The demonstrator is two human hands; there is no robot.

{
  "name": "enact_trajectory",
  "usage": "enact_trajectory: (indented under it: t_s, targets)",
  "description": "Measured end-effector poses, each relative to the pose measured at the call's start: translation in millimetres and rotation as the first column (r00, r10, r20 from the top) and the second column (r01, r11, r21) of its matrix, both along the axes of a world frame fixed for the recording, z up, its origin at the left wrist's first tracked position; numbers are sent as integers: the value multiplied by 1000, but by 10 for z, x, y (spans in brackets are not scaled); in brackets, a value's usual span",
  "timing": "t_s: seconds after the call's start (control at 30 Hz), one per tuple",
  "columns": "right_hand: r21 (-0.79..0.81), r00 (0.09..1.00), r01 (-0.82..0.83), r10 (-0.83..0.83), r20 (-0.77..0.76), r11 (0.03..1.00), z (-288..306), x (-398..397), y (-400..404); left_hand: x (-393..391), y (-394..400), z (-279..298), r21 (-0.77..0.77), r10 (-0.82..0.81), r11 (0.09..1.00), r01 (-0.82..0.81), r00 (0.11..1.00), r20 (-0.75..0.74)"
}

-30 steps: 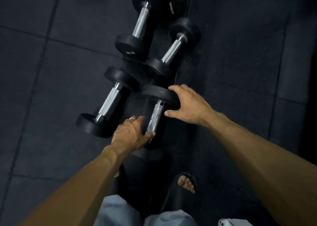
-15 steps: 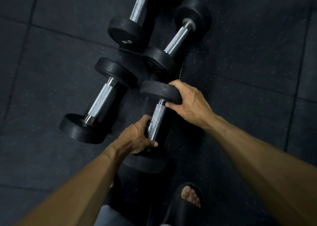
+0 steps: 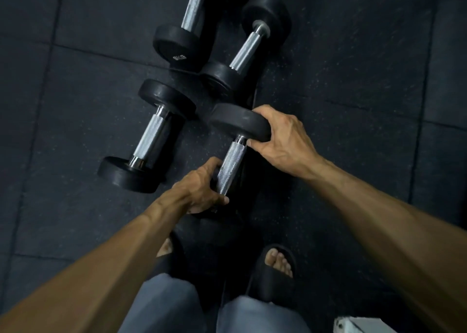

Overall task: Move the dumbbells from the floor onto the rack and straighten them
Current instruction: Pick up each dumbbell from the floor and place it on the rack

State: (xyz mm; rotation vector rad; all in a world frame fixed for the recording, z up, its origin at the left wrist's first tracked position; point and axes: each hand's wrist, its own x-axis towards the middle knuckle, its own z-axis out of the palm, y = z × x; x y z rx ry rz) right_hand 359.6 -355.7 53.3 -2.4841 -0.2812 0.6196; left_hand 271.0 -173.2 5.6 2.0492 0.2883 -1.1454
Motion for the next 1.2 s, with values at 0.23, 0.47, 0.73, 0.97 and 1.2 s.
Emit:
enact_trajectory:
  t_s: [0.23,0.47,0.73,0.97,1.2]
  targets:
    - [14,997,71,-71,36,997,1390,12,-218,123,-118,1357,-70,-54,996,57,998,43]
    - [46,968,183,-188,167,982,3419,-7,-624,497,-367,3319,-47,-242,965,258,945,220]
    - [77,858,393,-396,328,916,5613,-274,-1297,867,-978,5485,50,-469,868,494,783,410]
    - [51,744,529,-492,452,847,6698,-933,-2263,637,-2064,6561,97,-608,750,654,625,489]
    - [13,671,654,-588,452,757,7131,-1955,-3490,-24,-3436,7027,99,-717,590,801,464,519]
